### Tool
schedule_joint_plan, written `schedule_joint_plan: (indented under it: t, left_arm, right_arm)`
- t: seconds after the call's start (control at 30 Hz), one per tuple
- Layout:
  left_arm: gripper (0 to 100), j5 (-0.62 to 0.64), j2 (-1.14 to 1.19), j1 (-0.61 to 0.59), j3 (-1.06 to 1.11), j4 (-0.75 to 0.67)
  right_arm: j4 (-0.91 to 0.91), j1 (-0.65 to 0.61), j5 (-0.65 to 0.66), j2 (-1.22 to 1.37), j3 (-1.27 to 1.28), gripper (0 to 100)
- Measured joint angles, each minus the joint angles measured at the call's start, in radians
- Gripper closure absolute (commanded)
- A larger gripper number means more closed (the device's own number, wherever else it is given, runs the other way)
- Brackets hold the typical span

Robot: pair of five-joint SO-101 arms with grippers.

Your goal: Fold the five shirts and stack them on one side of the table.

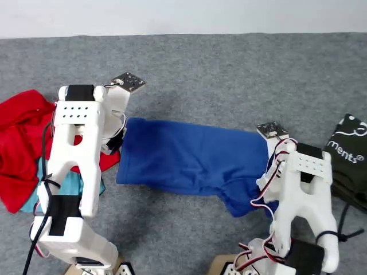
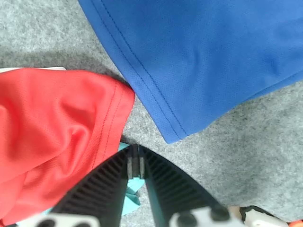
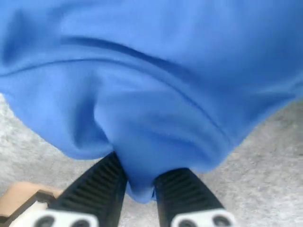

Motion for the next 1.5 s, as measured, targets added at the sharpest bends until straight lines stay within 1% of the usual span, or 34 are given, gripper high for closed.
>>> schedule_joint_plan:
  t: [0.07,0.23,0.37,0.43,0.57,0.67,0.97,1.1,1.23,1.33,1.5]
  left_arm:
    - [99,0.0,0.0,0.0,0.0,0.0]
    - [99,0.0,0.0,0.0,0.0,0.0]
    - [99,0.0,0.0,0.0,0.002,0.0]
    - [99,0.0,0.0,0.0,0.002,0.0]
    - [99,0.0,0.0,0.0,0.002,0.0]
    - [99,0.0,0.0,0.0,0.002,0.0]
    - [99,0.0,0.0,0.0,0.002,0.0]
    - [100,0.0,0.026,0.0,0.002,0.0]
    - [100,0.0,0.037,0.0,0.002,0.0]
    - [100,0.0,0.037,0.0,0.002,0.0]
    - [100,0.0,0.012,0.0,0.002,0.0]
  right_arm:
    - [-0.018,-0.018,-0.009,0.0,-0.035,98.7]
    - [-0.058,-0.083,-0.083,0.018,-0.133,98.6]
    - [-0.063,-0.123,-0.123,0.141,-0.236,98.0]
    - [-0.061,-0.12,-0.137,0.229,-0.298,94.4]
    - [-0.012,-0.12,-0.146,0.393,-0.437,82.9]
    - [0.041,-0.12,-0.147,0.486,-0.554,78.6]
    - [0.18,-0.138,-0.147,0.641,-0.902,78.6]
    - [0.229,-0.187,-0.147,0.706,-1.014,78.6]
    - [0.247,-0.235,-0.147,0.733,-1.065,78.7]
    - [0.27,-0.256,-0.147,0.735,-1.083,81.8]
    - [0.439,-0.244,-0.147,0.735,-1.171,88.2]
